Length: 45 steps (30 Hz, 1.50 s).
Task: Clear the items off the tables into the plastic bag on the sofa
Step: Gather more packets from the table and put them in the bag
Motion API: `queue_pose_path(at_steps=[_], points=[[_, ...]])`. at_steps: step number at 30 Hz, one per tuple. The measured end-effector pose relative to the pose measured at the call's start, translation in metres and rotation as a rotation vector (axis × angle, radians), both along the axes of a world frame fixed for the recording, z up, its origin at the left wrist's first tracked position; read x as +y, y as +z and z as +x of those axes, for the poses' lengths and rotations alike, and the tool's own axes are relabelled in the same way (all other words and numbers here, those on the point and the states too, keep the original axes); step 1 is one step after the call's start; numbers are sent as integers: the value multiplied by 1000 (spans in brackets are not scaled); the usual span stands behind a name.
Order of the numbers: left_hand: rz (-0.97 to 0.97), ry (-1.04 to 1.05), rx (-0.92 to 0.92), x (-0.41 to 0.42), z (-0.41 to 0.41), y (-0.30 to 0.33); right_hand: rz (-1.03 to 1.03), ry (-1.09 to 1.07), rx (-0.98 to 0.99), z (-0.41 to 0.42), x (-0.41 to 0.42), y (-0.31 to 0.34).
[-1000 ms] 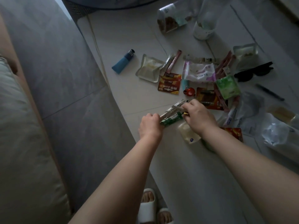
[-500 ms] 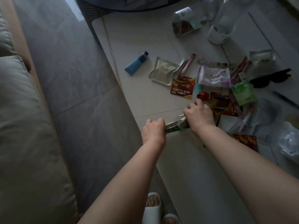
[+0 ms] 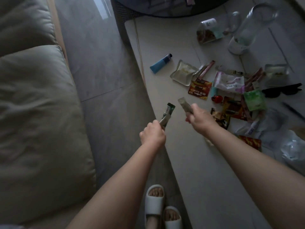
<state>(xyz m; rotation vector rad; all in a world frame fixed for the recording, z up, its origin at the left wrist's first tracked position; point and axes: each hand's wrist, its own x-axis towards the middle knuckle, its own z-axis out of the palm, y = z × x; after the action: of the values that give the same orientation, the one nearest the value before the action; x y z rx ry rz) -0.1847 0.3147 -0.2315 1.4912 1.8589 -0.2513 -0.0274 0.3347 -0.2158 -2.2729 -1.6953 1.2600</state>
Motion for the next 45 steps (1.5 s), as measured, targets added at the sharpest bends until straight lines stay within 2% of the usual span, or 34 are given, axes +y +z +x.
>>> queue_pose_path(at_steps=[3,7,12,19,30,35,38,45], points=[[-74,236,-248,-13,-14,25,-80,-177,277,-18,-18,33],[-66,497,-473,-40,-33,66,-178,-275,527,-45,-47,78],[-4,761,-657,-86,-62,124,-193,-212,572,-82,-86,132],[90,1073,-765,-154,-127,173,-208,-149,678,-158,-133,182],[270,1377,-661,-275,-254,210,-271,180,612,-312,-220,202],[316,1513,-527,-344,-315,206,-381,217,608,-376,-277,193],[280,1537,-408,-386,-349,199,-426,244,571,-409,-310,189],[109,1518,-309,-440,-399,180,-445,253,502,-462,-358,173]])
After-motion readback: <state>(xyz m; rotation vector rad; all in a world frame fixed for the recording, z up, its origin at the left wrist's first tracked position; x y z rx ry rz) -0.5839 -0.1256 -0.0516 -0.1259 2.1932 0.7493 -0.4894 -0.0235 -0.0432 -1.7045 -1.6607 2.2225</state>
